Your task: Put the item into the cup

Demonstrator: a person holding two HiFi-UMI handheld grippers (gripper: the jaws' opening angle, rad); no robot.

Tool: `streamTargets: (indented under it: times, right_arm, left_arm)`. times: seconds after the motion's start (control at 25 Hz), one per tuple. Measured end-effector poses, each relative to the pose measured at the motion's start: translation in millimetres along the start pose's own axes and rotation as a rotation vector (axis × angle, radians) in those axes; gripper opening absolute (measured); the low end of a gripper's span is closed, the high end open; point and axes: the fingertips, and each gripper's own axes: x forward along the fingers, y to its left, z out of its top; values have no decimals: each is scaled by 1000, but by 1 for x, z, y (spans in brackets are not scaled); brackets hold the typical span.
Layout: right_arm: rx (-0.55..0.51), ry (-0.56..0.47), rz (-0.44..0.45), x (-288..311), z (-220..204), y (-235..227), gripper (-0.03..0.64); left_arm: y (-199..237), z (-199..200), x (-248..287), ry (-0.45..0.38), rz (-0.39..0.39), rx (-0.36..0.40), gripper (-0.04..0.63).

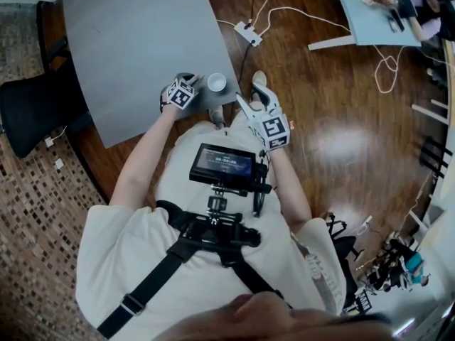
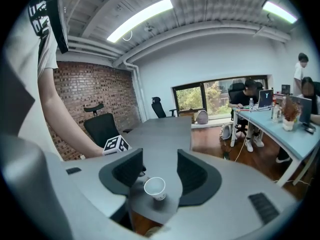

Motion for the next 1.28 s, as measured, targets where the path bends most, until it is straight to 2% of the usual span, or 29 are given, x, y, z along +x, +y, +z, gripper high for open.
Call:
streamTargets:
  times: [0.16, 0.4, 0.56, 0.76, 0.96, 1.28]
  right_arm:
    - [1, 17, 12, 0, 3, 7, 230]
    - [2, 25, 13, -2, 7, 6, 230]
    - [-8, 10, 7, -2, 14, 9, 230]
    - [-10, 11, 4, 0, 14, 12, 230]
    - [31, 24, -5, -2, -4, 4, 230]
    - [5, -13, -7, 1, -1, 1, 230]
  left_arm:
    - [2, -19, 3, 51, 13, 13, 97]
    - [-3, -18, 3, 82, -17, 54, 97]
    - [4, -34, 9, 117, 16, 37, 97]
    - [17, -44, 6, 141, 57, 31, 8]
    - [27, -35, -2, 99, 76, 0, 4]
    - [32, -14, -40, -14, 106, -80, 3]
